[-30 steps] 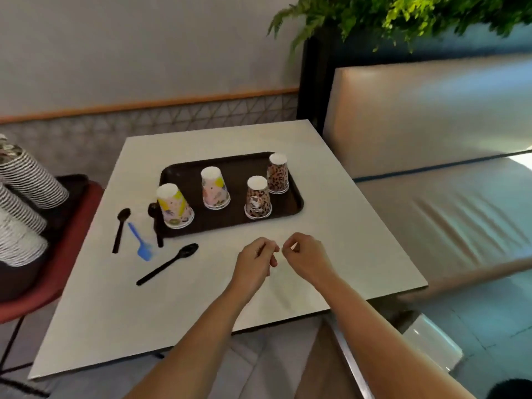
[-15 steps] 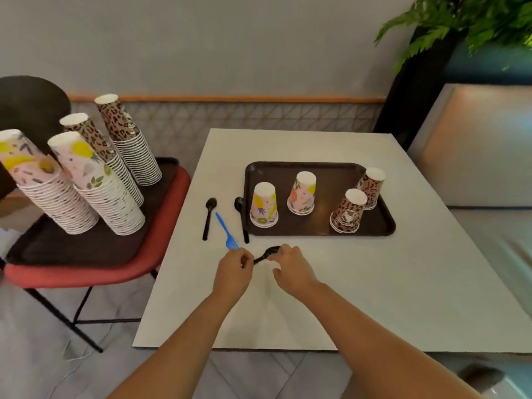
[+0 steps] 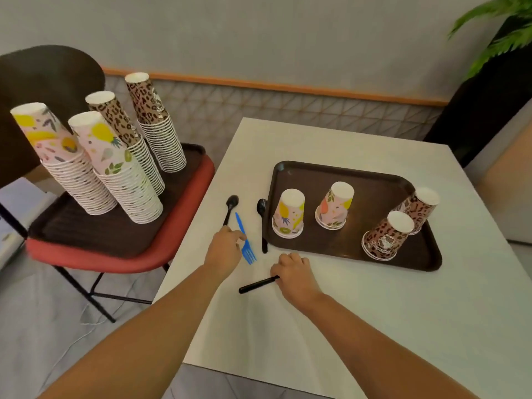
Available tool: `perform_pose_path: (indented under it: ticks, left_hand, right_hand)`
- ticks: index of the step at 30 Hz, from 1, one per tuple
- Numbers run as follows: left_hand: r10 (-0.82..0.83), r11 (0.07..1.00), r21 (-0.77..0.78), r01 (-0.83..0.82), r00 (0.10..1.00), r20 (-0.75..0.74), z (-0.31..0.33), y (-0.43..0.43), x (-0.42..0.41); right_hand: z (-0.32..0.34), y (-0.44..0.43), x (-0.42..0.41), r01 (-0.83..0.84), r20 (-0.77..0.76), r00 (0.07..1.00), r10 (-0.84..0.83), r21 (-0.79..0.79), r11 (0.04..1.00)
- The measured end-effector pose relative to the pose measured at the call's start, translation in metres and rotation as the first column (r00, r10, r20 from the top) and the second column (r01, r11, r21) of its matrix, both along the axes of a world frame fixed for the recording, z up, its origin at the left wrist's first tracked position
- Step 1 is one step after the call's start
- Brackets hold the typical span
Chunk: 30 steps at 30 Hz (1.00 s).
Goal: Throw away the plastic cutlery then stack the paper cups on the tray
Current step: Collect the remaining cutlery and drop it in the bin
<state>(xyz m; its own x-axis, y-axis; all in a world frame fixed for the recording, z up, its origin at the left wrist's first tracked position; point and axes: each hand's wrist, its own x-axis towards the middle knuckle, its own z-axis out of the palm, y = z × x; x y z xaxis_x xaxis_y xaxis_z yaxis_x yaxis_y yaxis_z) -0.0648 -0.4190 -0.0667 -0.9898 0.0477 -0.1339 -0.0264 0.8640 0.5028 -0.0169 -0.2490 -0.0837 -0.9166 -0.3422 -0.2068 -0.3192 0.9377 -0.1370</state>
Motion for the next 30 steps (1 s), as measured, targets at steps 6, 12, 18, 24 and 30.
perform_pose_path:
  ticks: [6, 12, 18, 24, 30]
  left_hand:
    - [-0.169, 0.957, -0.224, 0.184, 0.982, 0.084, -0.009, 0.004, -0.018]
    - [-0.194, 0.956, -0.212, 0.201, 0.979, 0.056, -0.013, 0.005, -0.015]
    - [-0.198, 0.963, -0.184, 0.199, 0.980, 0.024, -0.009, 0.002, 0.005]
    - [-0.017, 0.939, 0.344, 0.020, 1.000, -0.013, -0.001, -0.001, 0.021]
    - [0.331, 0.559, 0.738, -0.377, 0.918, 0.218, 0.015, 0.001, 0.027]
  right_hand:
    - [0.005, 0.008, 0.005, -0.078, 0.024, 0.997, 0.075, 0.154, 0.985]
    - [0.012, 0.017, 0.004, -0.115, 0.108, 0.989, 0.096, 0.179, 0.977]
    - [0.025, 0.031, -0.001, 0.053, 0.309, 0.950, 0.043, -0.294, 0.954]
    - [0.041, 0.019, -0.012, 0.364, 0.407, 0.911, -0.066, -0.717, 0.594]
    - [0.051, -0.028, -0.017, 0.511, 0.490, 0.859, -0.150, -0.797, 0.322]
